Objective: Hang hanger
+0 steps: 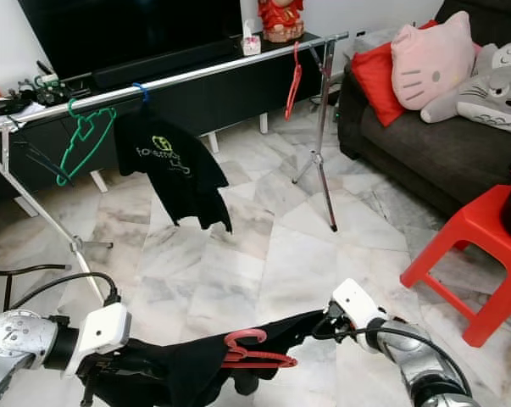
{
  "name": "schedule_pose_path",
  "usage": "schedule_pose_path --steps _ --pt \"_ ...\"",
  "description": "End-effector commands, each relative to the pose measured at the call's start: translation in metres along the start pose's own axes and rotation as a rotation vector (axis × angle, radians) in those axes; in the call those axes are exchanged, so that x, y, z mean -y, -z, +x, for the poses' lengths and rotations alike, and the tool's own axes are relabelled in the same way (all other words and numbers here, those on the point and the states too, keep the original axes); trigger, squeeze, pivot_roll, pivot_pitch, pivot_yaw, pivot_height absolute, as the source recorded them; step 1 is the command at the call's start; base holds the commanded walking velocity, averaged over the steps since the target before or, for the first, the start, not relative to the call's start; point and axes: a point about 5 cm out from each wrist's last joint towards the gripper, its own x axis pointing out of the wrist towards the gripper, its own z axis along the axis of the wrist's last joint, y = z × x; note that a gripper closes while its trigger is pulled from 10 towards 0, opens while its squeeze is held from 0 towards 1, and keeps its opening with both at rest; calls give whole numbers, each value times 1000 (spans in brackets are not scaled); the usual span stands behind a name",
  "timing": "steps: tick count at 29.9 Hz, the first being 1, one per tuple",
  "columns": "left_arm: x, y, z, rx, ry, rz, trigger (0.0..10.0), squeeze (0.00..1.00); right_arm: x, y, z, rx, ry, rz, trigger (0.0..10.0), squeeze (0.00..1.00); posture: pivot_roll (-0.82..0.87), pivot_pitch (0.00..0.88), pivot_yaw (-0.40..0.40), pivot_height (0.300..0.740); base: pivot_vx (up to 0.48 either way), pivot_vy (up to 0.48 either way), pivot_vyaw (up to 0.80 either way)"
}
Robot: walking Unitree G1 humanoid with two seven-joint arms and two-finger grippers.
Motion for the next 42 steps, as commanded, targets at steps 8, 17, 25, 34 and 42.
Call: schedule_pose_path --steps 8,17,25,34,42 --pt "-1 -8 0 48 15 -2 10000 0 -5 -3 -3 -49 -227 -57 10000 1000 -211 0 89 740 0 0 0" --pt "-1 -15 8 118 11 -25 10000 0 -5 -9 -7 -88 -379 -133 10000 1000 -206 0 89 740 0 0 0" --pt "-4 -15 15 158 -39 -65 10000 0 43 -63 -21 180 -88 -118 10000 0 -215 0 97 740 0 0 0" --pt "-10 -19 34 210 -73 -119 10000 0 53 -107 -36 399 -209 -123 10000 0 -224 0 99 740 0 0 0" --pt "-17 -25 42 185 -24 -87 10000 0 29 -108 -31 326 -509 -235 10000 0 -220 0 95 740 0 0 0"
